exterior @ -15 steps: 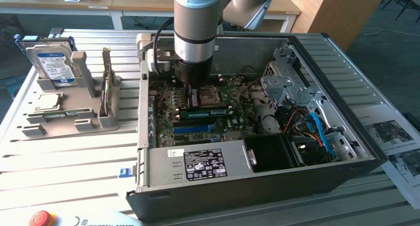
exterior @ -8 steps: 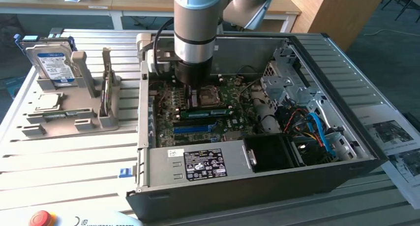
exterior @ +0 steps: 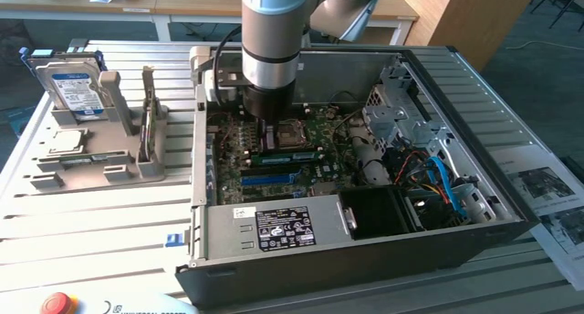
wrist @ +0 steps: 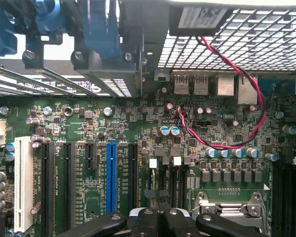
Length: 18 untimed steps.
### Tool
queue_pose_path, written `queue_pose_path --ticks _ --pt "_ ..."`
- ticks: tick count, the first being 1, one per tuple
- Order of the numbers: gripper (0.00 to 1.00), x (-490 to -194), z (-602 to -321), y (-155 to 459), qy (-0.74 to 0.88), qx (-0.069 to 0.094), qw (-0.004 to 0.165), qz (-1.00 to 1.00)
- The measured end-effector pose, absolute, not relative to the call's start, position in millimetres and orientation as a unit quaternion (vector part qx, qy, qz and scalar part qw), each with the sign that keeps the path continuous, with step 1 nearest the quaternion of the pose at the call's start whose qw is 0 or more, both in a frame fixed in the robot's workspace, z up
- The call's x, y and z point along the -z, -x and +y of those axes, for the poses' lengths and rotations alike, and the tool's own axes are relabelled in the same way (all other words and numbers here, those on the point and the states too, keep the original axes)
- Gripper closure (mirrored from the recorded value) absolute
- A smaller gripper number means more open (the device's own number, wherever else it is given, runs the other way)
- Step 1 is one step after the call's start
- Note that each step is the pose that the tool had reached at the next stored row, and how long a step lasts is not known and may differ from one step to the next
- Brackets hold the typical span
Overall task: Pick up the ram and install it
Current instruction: 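Press down the ram until it locks into place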
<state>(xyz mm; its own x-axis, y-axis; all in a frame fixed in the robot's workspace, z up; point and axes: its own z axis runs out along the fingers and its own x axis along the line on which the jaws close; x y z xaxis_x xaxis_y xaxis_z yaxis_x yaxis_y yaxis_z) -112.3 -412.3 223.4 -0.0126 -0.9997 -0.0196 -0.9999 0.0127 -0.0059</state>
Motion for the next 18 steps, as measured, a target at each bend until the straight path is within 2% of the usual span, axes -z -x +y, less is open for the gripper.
queue_pose_path --ticks 11,18 --pt "0.90 -224.3 -412.2 112.2 0.703 -0.005 0.010 0.712" --pt "0.90 -240.6 -412.3 112.3 0.703 -0.005 0.009 0.712"
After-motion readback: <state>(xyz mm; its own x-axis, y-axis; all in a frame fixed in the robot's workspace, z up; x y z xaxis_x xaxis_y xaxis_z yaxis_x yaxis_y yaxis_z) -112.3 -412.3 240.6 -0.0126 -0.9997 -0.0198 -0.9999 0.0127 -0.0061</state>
